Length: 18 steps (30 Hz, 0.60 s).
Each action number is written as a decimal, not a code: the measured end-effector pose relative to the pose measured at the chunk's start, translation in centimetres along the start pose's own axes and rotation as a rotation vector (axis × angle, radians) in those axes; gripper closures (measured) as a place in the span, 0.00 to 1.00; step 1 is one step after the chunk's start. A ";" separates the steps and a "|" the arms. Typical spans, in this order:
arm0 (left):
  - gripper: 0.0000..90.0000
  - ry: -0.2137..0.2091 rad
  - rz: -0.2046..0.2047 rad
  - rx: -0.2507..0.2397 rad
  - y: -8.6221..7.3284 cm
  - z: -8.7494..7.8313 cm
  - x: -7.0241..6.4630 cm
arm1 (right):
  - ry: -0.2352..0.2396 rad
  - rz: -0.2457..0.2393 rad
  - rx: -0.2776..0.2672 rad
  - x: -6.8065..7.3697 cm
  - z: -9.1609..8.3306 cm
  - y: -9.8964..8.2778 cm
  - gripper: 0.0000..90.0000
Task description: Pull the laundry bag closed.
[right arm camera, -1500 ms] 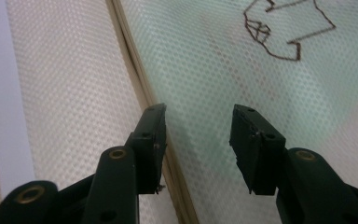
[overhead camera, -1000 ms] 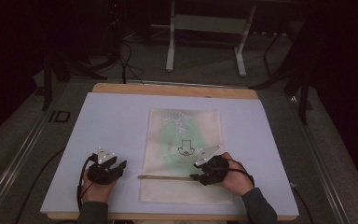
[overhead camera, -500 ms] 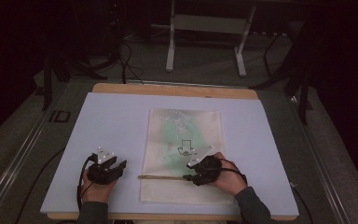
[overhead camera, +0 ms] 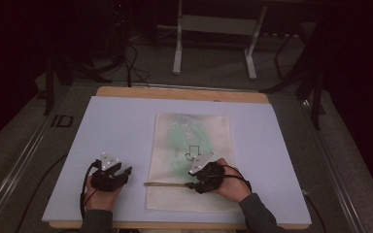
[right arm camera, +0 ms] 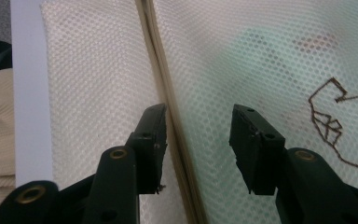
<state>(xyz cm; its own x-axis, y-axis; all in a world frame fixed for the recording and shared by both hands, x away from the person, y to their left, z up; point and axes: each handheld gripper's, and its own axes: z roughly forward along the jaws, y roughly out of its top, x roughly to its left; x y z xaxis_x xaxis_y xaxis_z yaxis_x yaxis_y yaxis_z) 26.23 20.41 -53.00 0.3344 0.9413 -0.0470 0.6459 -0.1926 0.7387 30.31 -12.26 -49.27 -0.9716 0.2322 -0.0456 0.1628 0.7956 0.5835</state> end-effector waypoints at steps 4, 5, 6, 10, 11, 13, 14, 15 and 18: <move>0.61 0.000 -0.001 0.000 0.0 0.0 0.0 | 0.005 -0.005 -0.004 0.1 0.2 0.3 0.62; 0.61 0.000 -0.001 0.000 0.0 0.0 0.0 | 0.007 -0.008 -0.004 0.1 0.4 0.4 0.62; 0.61 0.000 -0.001 0.000 0.0 0.0 0.0 | 0.009 -0.009 -0.005 0.2 0.5 0.5 0.62; 0.60 0.000 -0.001 0.000 0.0 0.0 0.0 | 0.016 -0.015 -0.007 0.3 0.8 0.9 0.62; 0.60 0.000 -0.001 0.000 0.0 0.0 0.0 | 0.016 -0.015 -0.007 0.3 0.9 0.9 0.62; 0.60 0.000 -0.001 0.000 0.0 0.0 0.0 | 0.019 -0.014 -0.006 0.3 0.9 1.0 0.62; 0.60 0.000 0.000 0.000 0.0 0.0 0.0 | 0.021 -0.017 -0.008 0.4 1.1 1.1 0.62; 0.60 0.001 0.001 0.000 0.0 0.0 0.0 | 0.021 -0.017 -0.008 0.4 1.1 1.1 0.62; 0.60 0.001 0.002 0.001 0.0 0.0 0.0 | 0.026 -0.021 -0.010 0.5 1.4 1.3 0.62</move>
<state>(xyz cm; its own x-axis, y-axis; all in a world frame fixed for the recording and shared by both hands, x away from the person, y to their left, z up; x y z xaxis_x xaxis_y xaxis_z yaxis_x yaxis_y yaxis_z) 26.23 20.40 -52.99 0.3349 0.9412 -0.0446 0.6461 -0.1949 0.7379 30.32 -10.31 -49.65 -0.9789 0.2007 -0.0375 0.1403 0.7948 0.5905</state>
